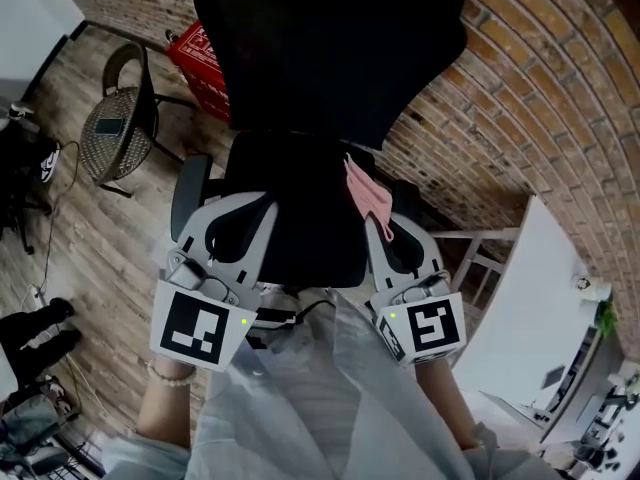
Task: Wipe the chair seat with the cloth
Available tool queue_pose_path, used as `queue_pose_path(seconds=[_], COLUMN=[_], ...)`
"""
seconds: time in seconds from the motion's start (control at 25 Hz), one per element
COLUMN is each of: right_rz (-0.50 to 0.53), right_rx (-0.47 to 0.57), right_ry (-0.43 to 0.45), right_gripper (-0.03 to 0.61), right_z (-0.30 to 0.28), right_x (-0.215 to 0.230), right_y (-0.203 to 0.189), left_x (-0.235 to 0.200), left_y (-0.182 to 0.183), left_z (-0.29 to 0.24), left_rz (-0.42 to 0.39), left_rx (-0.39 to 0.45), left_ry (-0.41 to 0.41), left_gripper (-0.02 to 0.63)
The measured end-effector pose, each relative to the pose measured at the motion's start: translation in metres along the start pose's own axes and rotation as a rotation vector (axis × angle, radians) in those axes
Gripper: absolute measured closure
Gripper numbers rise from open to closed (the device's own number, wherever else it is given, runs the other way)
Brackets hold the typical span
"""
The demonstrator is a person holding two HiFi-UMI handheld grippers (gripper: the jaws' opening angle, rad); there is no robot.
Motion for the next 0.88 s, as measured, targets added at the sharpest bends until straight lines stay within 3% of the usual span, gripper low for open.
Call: queue_pose_path(seconds=[0.28, 0.88], right_rz=[0.036, 0.052], right_rx=[0.025, 0.032], right_ry=[0.011, 0.026], right_gripper=[0.524, 0.525], right_z=[-0.002, -0.003], right_x=[-0.001, -0.004], right_y=[0.014, 0.017], left_x=[-0.005, -0.002], left_y=[0.005, 0.009], left_z=[0.005, -0.003], left_rz=[0.039, 0.020], left_rx=[-0.008, 0.005], left_ry=[0.028, 0.023], left_gripper=[0.595, 0.595])
Point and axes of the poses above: the fingertips, and each gripper's own axes: z backward along the fingers, x to its right, y out of its top, the point moved 5 cm from there along z, backward along the fingers, and after that the axes turned 9 degrees about -z, right-handed, at the moved point
